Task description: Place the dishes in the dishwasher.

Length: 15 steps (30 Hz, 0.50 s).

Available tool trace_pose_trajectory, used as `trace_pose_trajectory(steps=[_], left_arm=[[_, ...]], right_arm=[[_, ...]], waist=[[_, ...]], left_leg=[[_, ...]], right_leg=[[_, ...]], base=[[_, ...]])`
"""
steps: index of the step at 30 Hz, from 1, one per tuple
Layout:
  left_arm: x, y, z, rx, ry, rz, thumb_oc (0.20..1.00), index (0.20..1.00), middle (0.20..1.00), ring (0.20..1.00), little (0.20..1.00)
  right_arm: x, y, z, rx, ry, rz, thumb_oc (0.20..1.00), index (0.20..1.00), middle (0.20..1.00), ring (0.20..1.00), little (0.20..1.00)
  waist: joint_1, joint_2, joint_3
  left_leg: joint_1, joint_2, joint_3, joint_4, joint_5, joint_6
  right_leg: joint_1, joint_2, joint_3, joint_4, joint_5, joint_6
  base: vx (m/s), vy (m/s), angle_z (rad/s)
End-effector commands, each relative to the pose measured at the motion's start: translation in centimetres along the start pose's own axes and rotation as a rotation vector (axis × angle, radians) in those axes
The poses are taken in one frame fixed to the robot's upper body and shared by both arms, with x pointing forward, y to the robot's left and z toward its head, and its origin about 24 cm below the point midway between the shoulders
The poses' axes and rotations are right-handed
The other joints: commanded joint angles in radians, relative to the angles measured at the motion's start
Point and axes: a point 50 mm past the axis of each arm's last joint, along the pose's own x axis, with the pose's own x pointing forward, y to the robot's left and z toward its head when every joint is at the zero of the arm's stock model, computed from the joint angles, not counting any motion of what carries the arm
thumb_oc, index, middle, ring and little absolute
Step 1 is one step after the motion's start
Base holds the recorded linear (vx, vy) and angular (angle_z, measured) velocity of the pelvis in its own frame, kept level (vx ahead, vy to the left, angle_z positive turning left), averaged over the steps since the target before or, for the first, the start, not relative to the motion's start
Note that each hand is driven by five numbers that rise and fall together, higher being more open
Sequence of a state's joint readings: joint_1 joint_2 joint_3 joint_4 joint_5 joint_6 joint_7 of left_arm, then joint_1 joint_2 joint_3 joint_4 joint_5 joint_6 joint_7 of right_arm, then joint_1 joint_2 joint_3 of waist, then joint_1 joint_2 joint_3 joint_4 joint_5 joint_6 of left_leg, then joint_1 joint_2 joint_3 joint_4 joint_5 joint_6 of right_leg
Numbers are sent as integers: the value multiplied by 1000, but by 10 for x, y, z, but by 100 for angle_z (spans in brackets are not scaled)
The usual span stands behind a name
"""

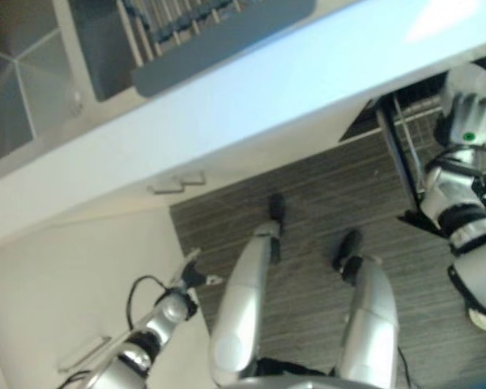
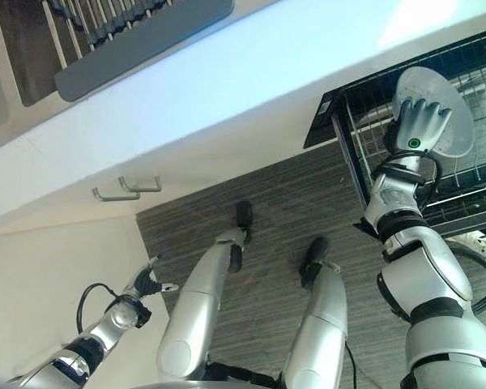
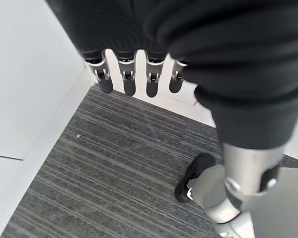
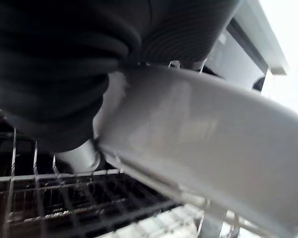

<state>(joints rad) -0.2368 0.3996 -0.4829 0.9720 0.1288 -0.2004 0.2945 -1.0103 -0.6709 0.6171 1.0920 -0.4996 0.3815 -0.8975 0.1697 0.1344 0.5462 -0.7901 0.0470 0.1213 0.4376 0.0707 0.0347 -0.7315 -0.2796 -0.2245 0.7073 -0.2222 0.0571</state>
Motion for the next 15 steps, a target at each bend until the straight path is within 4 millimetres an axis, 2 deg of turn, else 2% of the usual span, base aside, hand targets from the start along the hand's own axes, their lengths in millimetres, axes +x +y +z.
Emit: trace_pose_trajectory(steps=[1, 6, 7, 9, 10, 11, 14, 15], left_arm=[[-12, -14, -10, -19, 11, -27, 1000, 1000, 1000, 1000, 1000], [-13, -18, -8, -37, 3, -26, 1000, 1000, 1000, 1000, 1000], [-14, -20, -8, -40, 1, -31, 1000, 1000, 1000, 1000, 1000], [-15, -22, -7, -45, 3, -36, 1000, 1000, 1000, 1000, 1000], [-15, -24, -6, -47, 4, -38, 1000, 1000, 1000, 1000, 1000], [-16, -27, -5, -54, 6, -41, 1000, 1000, 1000, 1000, 1000], [-17, -34, -2, -69, 18, -47, 1000, 1000, 1000, 1000, 1000], [-17, -34, -2, -70, 20, -47, 1000, 1000, 1000, 1000, 1000]], right_arm=[[14, -9, -23, 1, 80, -53, 1000, 1000, 1000, 1000, 1000], [11, -7, -20, 140, 152, -48, 1000, 1000, 1000, 1000, 1000], [8, -5, -18, 266, 226, -33, 1000, 1000, 1000, 1000, 1000], [6, -3, -12, 396, 257, -26, 1000, 1000, 1000, 1000, 1000], [6, -3, -8, 519, 318, -10, 1000, 1000, 1000, 1000, 1000], [3, -1, -1, 718, 382, 16, 1000, 1000, 1000, 1000, 1000], [1, -5, 20, 1080, 441, 36, 1000, 1000, 1000, 1000, 1000], [0, -6, 21, 1124, 451, 31, 1000, 1000, 1000, 1000, 1000]], waist=[[11, 47, -26], [9, 46, -26], [8, 47, -26], [7, 47, -26], [7, 47, -26], [4, 47, -26], [-6, 44, -26], [-7, 43, -26]], left_leg=[[53, -44, -35, -4, -139, -4], [62, -47, -37, -12, -138, -3], [66, -47, -38, -12, -139, -4], [73, -47, -39, -14, -140, -4], [79, -47, -39, -17, -140, -5], [88, -46, -38, -21, -141, -6], [115, -46, -33, -33, -143, -11], [118, -45, -31, -35, -143, -11]], right_leg=[[-29, 41, -22, 112, -51, -6], [-20, 50, -22, 100, -49, -9], [-16, 53, -19, 99, -50, -10], [-10, 57, -17, 95, -51, -12], [-4, 60, -15, 92, -52, -14], [2, 65, -12, 87, -53, -16], [24, 78, 0, 77, -59, -21], [27, 79, 0, 75, -60, -21]], base=[[0, 0, 0], [-7, 10, -1], [-18, 32, -2], [-15, 34, -4], [-11, 46, -10], [-6, 57, -12], [11, 59, -19], [19, 45, -38]])
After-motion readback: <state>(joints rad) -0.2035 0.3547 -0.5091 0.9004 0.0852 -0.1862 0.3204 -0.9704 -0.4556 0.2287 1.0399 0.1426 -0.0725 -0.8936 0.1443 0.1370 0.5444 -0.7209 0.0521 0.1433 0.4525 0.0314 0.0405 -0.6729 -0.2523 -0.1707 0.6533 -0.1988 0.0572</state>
